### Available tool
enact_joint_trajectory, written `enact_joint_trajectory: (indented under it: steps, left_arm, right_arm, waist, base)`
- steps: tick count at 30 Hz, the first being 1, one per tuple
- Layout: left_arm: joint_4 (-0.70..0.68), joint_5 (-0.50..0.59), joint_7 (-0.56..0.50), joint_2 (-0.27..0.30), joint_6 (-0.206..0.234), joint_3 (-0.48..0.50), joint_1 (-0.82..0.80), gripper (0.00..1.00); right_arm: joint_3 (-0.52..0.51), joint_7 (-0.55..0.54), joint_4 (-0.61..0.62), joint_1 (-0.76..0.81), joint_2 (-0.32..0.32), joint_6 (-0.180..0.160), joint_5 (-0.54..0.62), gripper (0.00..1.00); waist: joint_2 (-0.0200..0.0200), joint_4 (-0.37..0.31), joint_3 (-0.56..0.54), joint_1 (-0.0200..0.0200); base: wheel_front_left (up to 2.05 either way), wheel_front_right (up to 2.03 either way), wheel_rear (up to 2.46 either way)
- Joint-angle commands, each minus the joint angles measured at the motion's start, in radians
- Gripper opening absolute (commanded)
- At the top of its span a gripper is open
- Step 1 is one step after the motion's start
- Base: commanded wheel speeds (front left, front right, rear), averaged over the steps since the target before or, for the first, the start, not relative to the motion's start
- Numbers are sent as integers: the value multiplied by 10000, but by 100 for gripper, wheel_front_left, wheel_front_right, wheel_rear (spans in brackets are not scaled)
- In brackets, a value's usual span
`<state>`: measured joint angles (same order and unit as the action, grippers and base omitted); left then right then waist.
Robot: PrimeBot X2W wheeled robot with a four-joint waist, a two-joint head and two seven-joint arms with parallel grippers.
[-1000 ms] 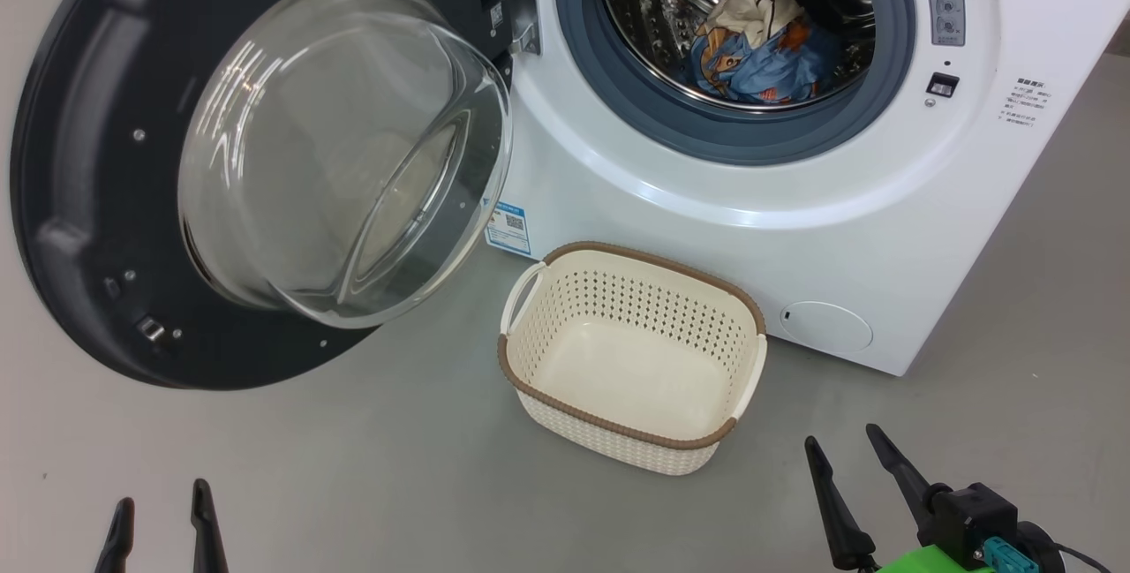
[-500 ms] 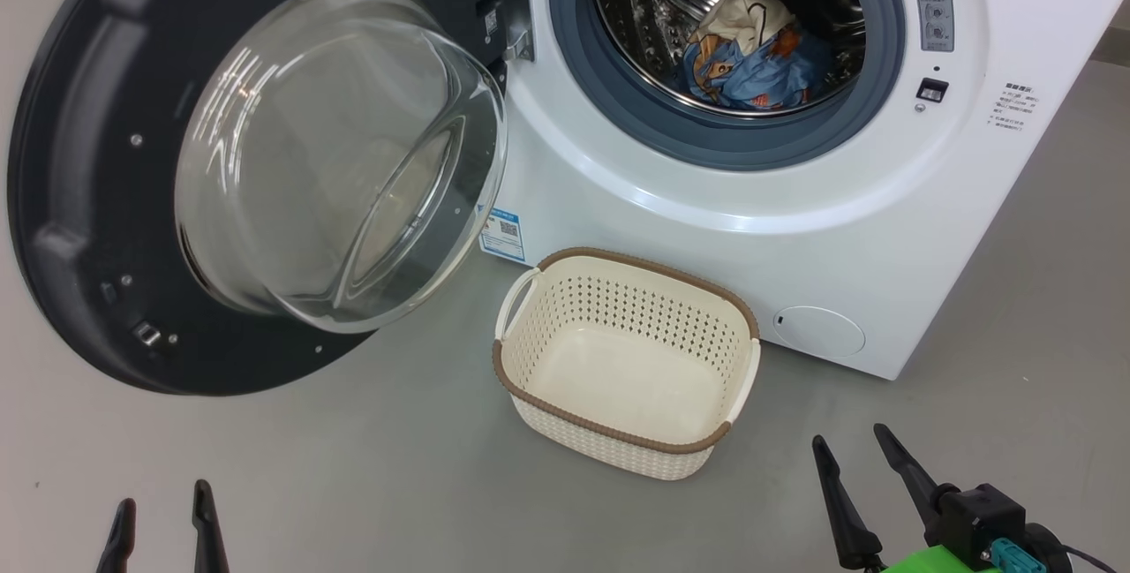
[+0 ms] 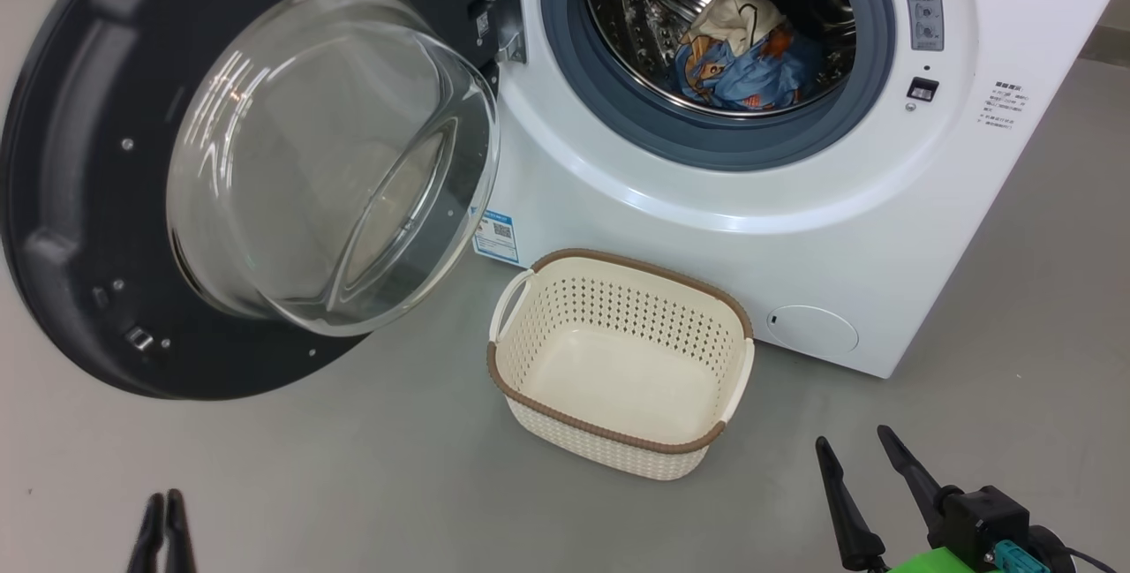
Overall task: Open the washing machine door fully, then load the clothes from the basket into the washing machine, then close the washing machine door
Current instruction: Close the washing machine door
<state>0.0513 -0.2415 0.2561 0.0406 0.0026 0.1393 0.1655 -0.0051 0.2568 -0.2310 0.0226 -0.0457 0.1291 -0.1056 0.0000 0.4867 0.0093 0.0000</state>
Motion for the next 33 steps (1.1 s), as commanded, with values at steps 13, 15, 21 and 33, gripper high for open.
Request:
enact_joint_trajectory:
  steps: [13, 15, 21, 33]
  left_arm:
    - [53, -1292, 57, 634, -882, 2051, -1586, 0]
    - [194, -1680, 57, 926, -1017, 2447, -2113, 0]
    - [748, -2699, 57, 1992, -1202, 3281, -3551, 0]
    - [3879, -5685, -248, 3963, -1327, 3780, -6214, 0]
  right_arm:
    - [151, 46, 396, -192, -45, 16, 167, 100]
    - [127, 43, 406, -222, -45, 16, 205, 100]
    - [114, 30, 434, -335, -45, 16, 230, 100]
    - [91, -128, 640, -579, -45, 16, 341, 100]
  waist:
    - [0, -121, 374, 0]
    - [0, -152, 434, 0]
    - [0, -312, 587, 0]
    - [0, -640, 1074, 0]
  base:
    - [0, 0, 0]
    - [0, 0, 0]
    - [0, 0, 0]
    - [0, 0, 0]
